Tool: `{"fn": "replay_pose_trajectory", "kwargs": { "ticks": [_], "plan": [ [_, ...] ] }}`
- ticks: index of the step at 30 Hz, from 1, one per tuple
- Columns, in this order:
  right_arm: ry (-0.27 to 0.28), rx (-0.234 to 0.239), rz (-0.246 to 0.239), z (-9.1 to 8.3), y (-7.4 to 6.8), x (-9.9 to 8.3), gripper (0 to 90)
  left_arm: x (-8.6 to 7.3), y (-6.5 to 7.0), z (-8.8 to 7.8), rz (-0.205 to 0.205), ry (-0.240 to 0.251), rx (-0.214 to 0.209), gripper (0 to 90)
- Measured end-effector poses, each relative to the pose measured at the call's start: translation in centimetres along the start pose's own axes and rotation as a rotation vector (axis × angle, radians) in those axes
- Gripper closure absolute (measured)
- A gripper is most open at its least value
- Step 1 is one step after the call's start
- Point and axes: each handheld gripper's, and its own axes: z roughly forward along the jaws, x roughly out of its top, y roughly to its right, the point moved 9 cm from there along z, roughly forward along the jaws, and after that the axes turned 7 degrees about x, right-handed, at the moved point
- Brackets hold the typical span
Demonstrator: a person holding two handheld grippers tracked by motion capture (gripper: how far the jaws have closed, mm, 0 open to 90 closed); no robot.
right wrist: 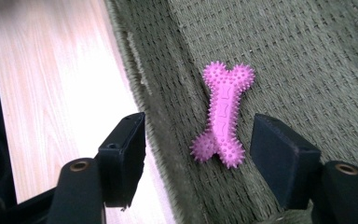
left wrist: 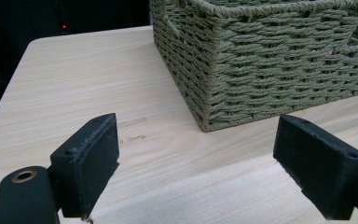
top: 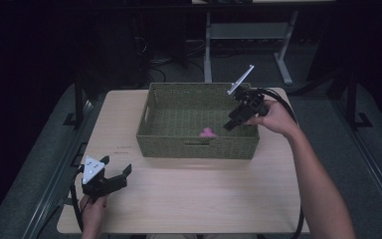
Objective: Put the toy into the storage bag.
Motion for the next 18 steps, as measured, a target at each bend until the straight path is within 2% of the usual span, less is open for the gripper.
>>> {"fn": "replay_pose_trajectory", "kwargs": {
  "ticks": [7, 8, 9, 10, 13, 14, 17, 18],
  "plan": [
    [0.033, -0.009, -0.027, -1.2, -2.0, -1.1, 33.7, 0.0, 0.1, 0.0, 0.002, -0.002, -0.002, 13.7],
    [0.045, -0.013, -0.036, -1.6, -2.6, -1.5, 33.1, 0.0, 0.1, 0.0, 0.002, -0.003, -0.002, 13.7],
    [0.045, -0.013, -0.036, -1.6, -2.6, -1.5, 33.1, 0.0, 0.1, 0.0, 0.004, -0.003, -0.002, 13.7],
    [0.056, -0.017, -0.04, -1.8, -3.2, -2.0, 32.9, 0.0, 0.1, 0.0, 0.003, -0.002, -0.002, 13.7],
    [0.058, -0.029, -0.043, -2.0, -3.7, -2.6, 31.9, 0.0, 0.2, 0.0, 0.003, -0.003, -0.004, 13.7],
    [0.065, -0.034, -0.05, -2.0, -4.4, -3.4, 31.7, 0.0, 0.2, 0.0, 0.002, -0.004, -0.006, 13.7],
    [0.075, -0.041, -0.053, -1.9, -5.1, -4.3, 31.0, -0.1, 0.3, 0.0, 0.004, -0.005, -0.008, 13.6],
    [0.079, -0.051, -0.047, -1.7, -5.7, -5.5, 29.3, 0.0, 0.3, -0.1, 0.006, -0.003, -0.009, 13.7]
  ]
}}
